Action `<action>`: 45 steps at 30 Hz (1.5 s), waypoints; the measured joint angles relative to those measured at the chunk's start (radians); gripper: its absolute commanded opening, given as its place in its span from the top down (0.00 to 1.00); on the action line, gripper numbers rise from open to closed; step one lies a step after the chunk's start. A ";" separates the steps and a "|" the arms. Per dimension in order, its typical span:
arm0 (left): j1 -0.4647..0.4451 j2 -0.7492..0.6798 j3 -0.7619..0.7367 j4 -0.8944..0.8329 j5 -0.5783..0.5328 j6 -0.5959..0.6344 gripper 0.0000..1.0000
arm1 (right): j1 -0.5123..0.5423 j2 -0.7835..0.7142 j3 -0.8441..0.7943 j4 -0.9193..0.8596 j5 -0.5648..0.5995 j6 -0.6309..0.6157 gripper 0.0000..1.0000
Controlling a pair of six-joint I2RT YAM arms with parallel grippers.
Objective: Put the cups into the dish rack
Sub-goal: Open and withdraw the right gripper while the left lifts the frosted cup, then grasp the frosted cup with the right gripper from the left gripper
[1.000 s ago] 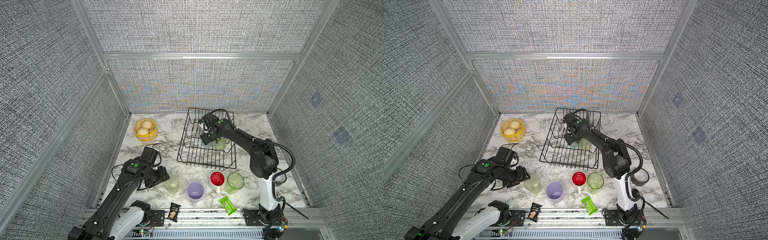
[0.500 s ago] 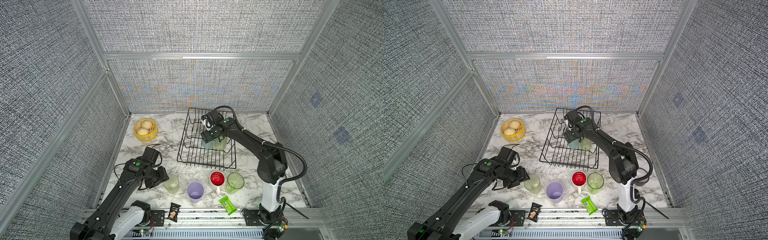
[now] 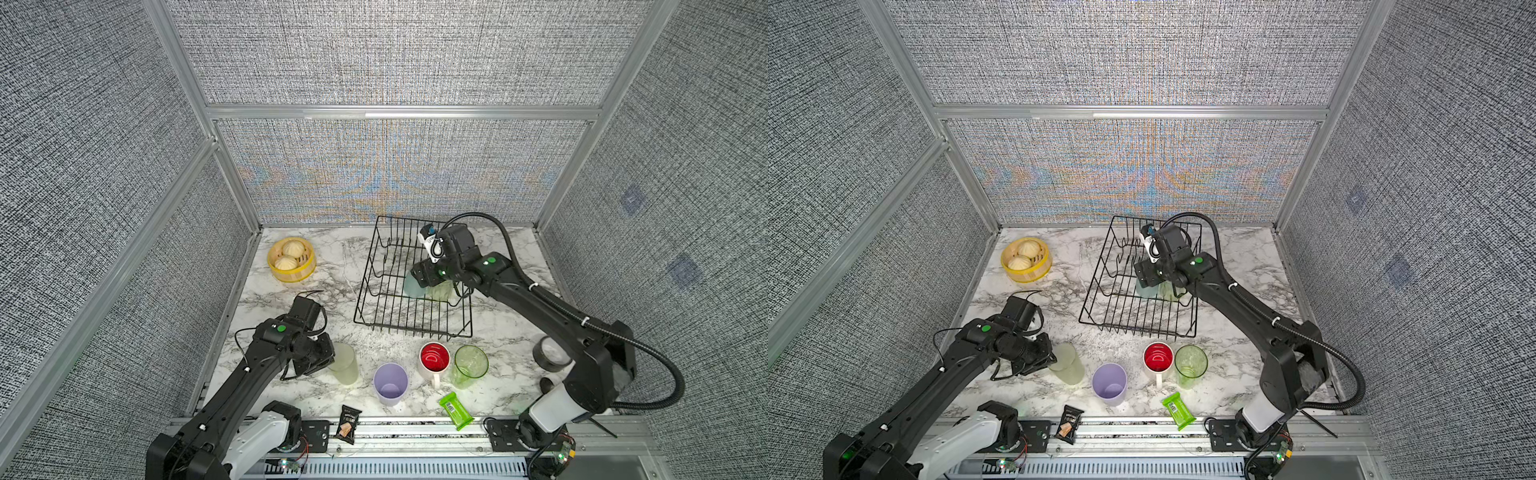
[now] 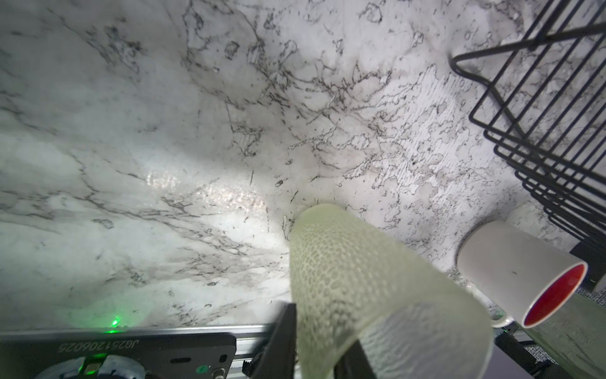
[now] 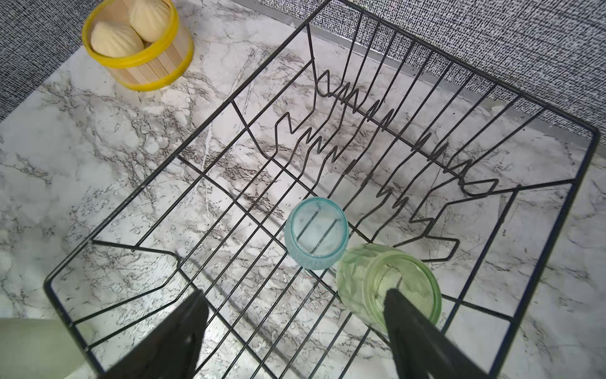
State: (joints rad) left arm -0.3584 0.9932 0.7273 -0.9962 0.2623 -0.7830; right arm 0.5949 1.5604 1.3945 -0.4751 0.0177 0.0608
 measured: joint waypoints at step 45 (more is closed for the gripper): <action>-0.002 0.019 0.166 0.954 0.396 -0.093 1.00 | -0.111 -0.259 -0.570 1.069 -0.754 1.058 0.04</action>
State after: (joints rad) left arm -0.3599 1.0122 0.8932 -0.0422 0.6586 -0.8761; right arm 0.4839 1.3014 0.8249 0.5941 -0.7361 1.1191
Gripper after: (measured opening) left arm 0.068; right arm 0.960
